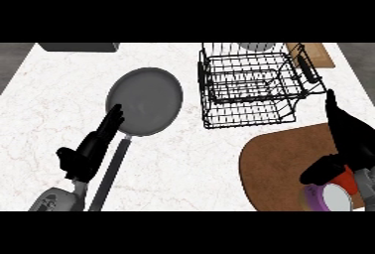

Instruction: Pick the can from the cutting board and place it in the tiered basket

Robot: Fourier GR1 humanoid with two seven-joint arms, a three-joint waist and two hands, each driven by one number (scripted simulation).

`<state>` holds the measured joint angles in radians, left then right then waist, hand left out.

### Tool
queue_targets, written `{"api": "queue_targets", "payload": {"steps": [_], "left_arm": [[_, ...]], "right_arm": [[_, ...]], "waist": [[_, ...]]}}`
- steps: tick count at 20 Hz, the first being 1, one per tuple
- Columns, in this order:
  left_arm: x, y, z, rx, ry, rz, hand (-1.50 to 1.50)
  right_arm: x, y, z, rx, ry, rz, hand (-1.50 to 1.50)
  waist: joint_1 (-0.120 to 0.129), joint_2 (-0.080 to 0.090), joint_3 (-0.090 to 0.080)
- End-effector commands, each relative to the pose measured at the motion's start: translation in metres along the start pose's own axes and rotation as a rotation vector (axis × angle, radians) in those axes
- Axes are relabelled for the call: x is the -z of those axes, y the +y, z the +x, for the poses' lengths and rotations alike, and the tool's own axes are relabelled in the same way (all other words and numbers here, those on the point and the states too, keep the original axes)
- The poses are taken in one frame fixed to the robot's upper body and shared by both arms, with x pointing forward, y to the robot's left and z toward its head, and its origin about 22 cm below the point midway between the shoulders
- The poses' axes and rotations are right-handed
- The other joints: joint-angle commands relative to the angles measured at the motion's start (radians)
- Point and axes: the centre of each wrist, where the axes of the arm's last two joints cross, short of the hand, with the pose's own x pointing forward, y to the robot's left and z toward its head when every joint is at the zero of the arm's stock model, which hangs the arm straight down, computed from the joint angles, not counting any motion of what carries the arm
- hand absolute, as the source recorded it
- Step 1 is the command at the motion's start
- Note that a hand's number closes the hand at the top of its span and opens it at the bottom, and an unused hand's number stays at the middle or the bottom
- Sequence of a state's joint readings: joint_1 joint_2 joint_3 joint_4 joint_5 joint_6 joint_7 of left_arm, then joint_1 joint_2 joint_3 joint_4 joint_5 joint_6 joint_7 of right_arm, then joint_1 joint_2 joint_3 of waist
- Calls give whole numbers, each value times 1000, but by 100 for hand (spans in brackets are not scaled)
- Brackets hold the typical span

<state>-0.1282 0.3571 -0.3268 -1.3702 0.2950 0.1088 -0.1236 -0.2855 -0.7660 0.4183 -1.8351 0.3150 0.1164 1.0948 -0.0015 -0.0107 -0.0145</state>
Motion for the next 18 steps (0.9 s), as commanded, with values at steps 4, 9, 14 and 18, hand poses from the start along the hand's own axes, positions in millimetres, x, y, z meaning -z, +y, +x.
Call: {"api": "queue_targets", "payload": {"steps": [4,9,14,18], "left_arm": [[7,-4,-1,-1,-11,-8,0],[-1,-3,-11,-3,-4,6,0],[-5,-7,-11,-10,6,-12,0],[11,-2,3,-9,-9,7,0]], "right_arm": [[-34,-22,32,-215,127,144,-150],[-30,-20,24,-212,180,165,-150],[-19,-23,18,-249,254,64,-150],[-8,-13,5,-325,326,117,-150]], "waist": [[5,3,3],[-4,2,6],[4,2,6],[-7,5,5]]}}
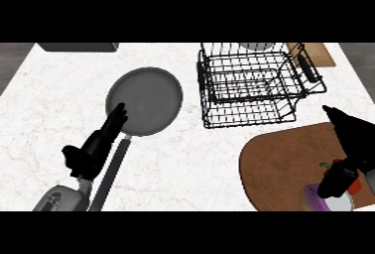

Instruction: Pick the can from the cutting board and place it in the tiered basket

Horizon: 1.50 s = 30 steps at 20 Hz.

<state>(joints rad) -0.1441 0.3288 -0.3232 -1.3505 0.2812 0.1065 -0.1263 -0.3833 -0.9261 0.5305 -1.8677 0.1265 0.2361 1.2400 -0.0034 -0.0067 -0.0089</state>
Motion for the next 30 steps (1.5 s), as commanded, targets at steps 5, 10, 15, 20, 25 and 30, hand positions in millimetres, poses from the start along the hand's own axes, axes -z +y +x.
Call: {"api": "queue_targets", "payload": {"steps": [5,10,15,20,25,30], "left_arm": [[5,-2,2,-4,-6,5,0],[-2,0,-6,17,6,7,0],[4,13,6,16,0,14,0],[-2,10,0,6,-19,19,0],[7,-13,9,2,-4,0,0],[4,5,3,-4,-11,12,0]], "right_arm": [[9,29,0,-60,272,105,-150],[8,44,4,-24,266,89,-150],[14,56,-11,-32,336,94,-150],[6,58,-23,-21,351,112,-150],[8,79,-20,-18,361,134,-150],[5,71,-34,-5,360,137,-150]], "waist": [[-4,3,4],[0,2,4],[-9,1,5],[-12,0,5],[0,4,8],[-5,5,8]]}}
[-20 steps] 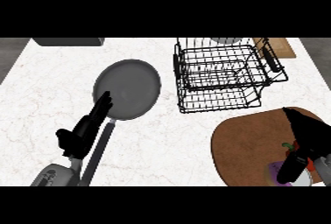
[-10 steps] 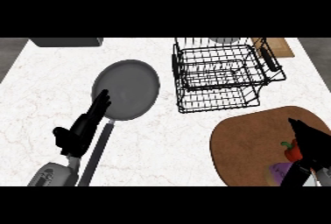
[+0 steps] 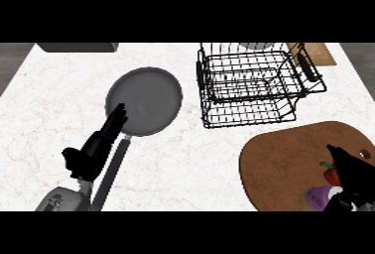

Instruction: Pick the can from the cutting board and place it in the tiered basket

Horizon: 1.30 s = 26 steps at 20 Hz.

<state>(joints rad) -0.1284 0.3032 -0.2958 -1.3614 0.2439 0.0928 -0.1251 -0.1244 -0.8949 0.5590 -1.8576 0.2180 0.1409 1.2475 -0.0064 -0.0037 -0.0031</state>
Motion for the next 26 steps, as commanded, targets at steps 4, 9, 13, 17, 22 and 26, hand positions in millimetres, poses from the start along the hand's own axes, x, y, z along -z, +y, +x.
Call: {"api": "queue_targets", "payload": {"steps": [4,9,13,17,22,26], "left_arm": [[3,-3,2,-17,4,-18,0],[2,8,4,-10,2,-17,0],[4,-2,-10,-25,-9,-7,0],[15,10,-9,-13,11,13,0],[5,-1,-2,-8,-6,-14,0],[7,0,-4,5,-18,-3,0]], "right_arm": [[-11,15,23,61,155,-7,150],[-5,20,24,105,57,-117,150],[-10,13,22,61,32,-122,150],[-11,17,42,72,33,-164,150],[55,-35,-37,22,-223,-252,150],[63,-65,-63,-47,-449,-343,150]], "waist": [[10,4,2],[8,3,3],[3,3,2],[5,5,2],[14,9,6],[15,18,14]]}}
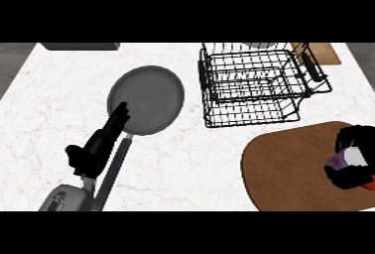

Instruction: Pick the can from the cutting board and place it in the tiered basket

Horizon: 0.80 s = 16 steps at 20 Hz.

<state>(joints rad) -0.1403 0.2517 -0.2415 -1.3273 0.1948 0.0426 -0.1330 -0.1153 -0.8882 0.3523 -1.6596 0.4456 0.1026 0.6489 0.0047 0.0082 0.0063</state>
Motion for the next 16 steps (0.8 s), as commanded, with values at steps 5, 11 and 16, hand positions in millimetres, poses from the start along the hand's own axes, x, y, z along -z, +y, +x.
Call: {"api": "queue_targets", "payload": {"steps": [5,11,16], "left_arm": [[-2,0,2,13,10,-7,0],[3,-5,1,1,6,10,0],[-5,14,-6,-3,-1,-8,0]], "right_arm": [[33,-66,-84,255,-308,-170,150],[41,-117,-114,546,-563,-297,150],[48,-152,-98,523,-637,-257,150]], "waist": [[-2,-3,2],[3,-2,-2],[6,-6,-7]]}}
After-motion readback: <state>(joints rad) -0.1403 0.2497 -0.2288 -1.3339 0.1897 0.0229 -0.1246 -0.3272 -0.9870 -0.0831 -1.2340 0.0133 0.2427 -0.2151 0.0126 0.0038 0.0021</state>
